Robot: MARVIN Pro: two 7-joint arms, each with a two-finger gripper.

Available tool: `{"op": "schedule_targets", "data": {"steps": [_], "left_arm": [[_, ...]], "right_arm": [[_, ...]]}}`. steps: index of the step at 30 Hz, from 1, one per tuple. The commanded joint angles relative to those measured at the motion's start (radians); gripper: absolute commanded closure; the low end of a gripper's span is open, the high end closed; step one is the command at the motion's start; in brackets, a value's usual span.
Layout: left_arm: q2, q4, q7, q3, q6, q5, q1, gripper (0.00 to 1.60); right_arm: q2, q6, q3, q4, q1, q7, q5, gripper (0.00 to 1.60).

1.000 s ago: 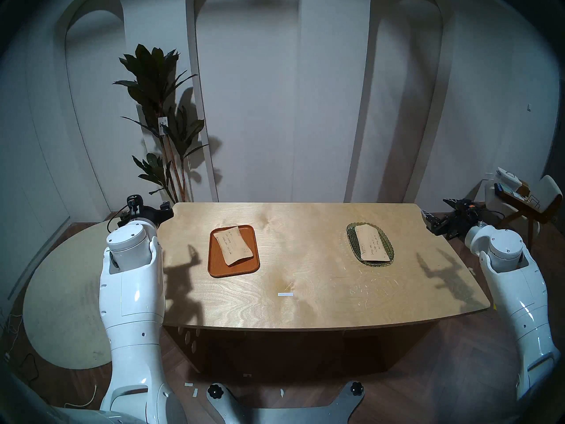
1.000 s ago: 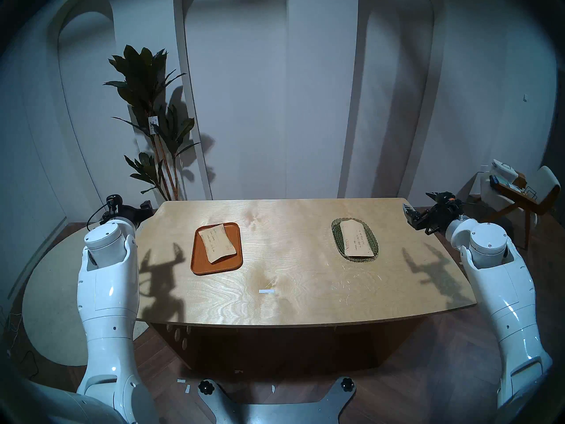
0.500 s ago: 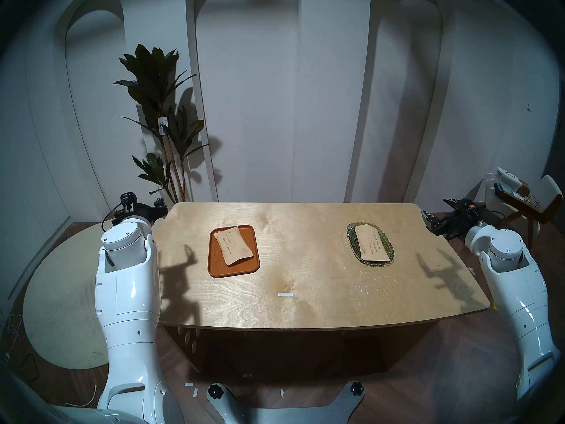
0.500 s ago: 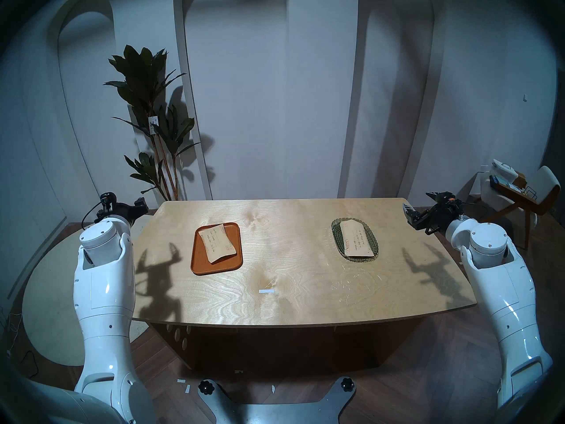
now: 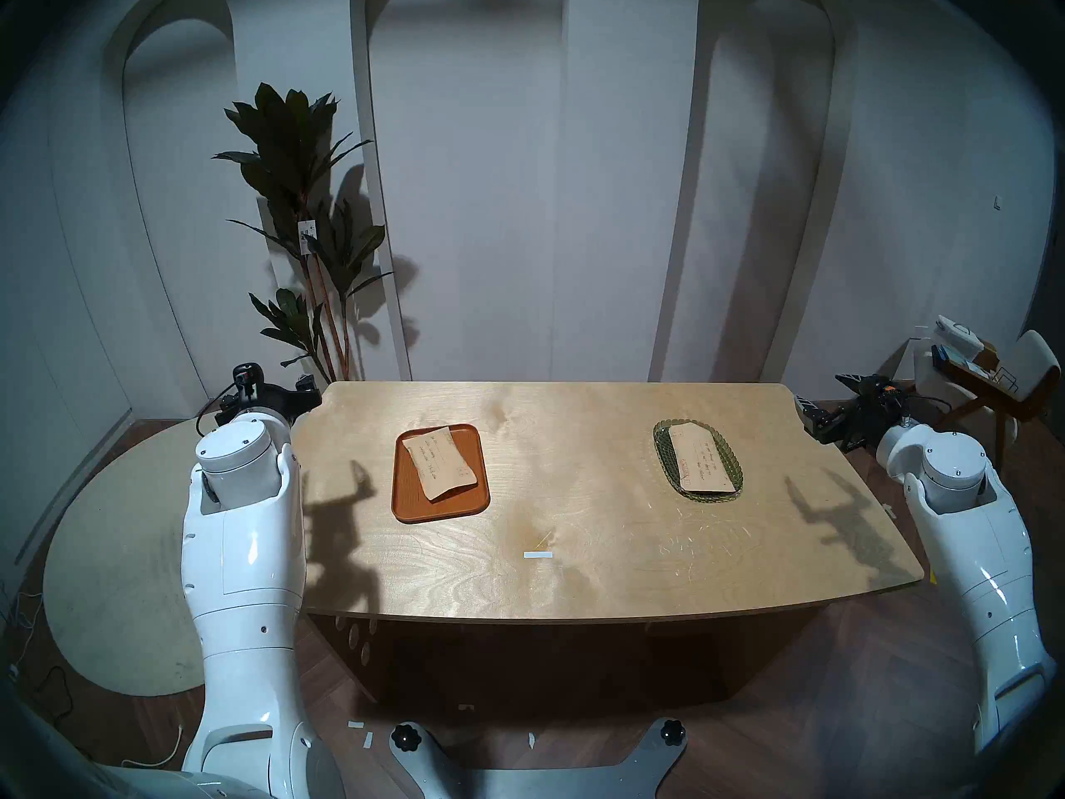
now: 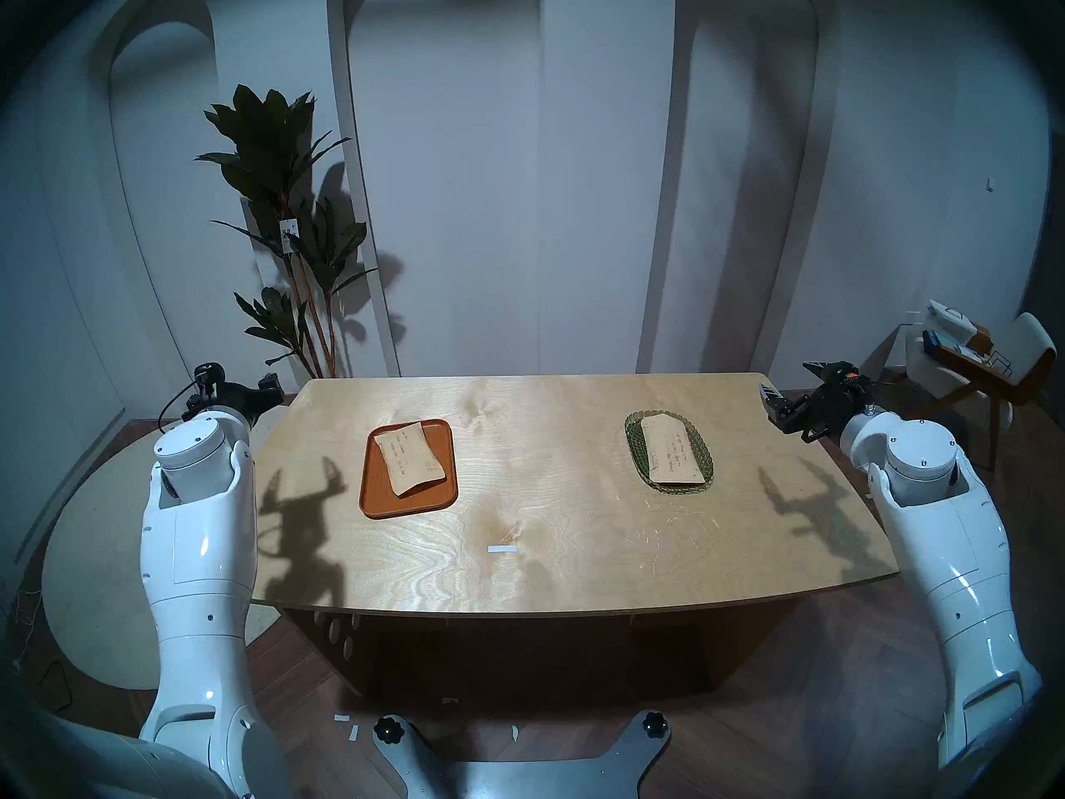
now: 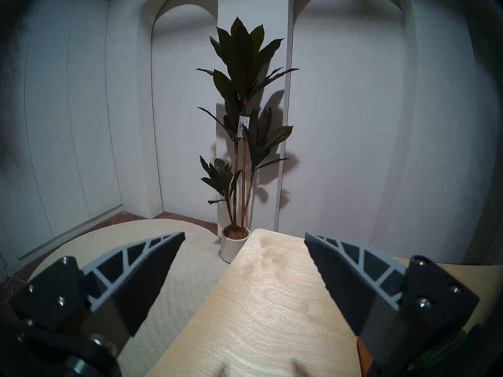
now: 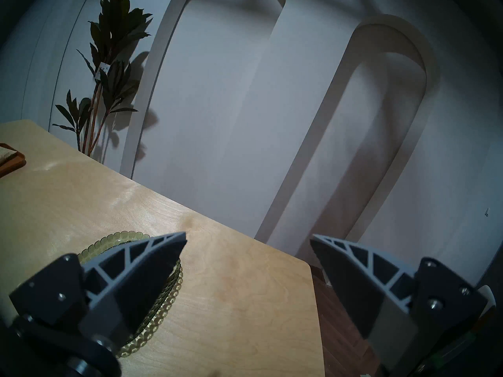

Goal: Sort the mail into the trays, one tray per recipient

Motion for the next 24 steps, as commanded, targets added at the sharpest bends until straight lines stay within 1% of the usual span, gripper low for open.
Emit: {"op": "schedule_targets", "data": {"steps": [1, 24], "left_arm": [[0.006, -0.024, 0.002, -0.002, -0.008, 0.001, -0.015, 0.0], [0.005, -0.024, 0.001, -0.003, -0.008, 0.003, -0.015, 0.0]], "right_arm": [[0.007, -0.011, 0.007, -0.016, 0.006, 0.002, -0.001, 0.0], [0.009, -0.011, 0.006, -0.016, 0.006, 0.0, 0.0, 0.0]]}}
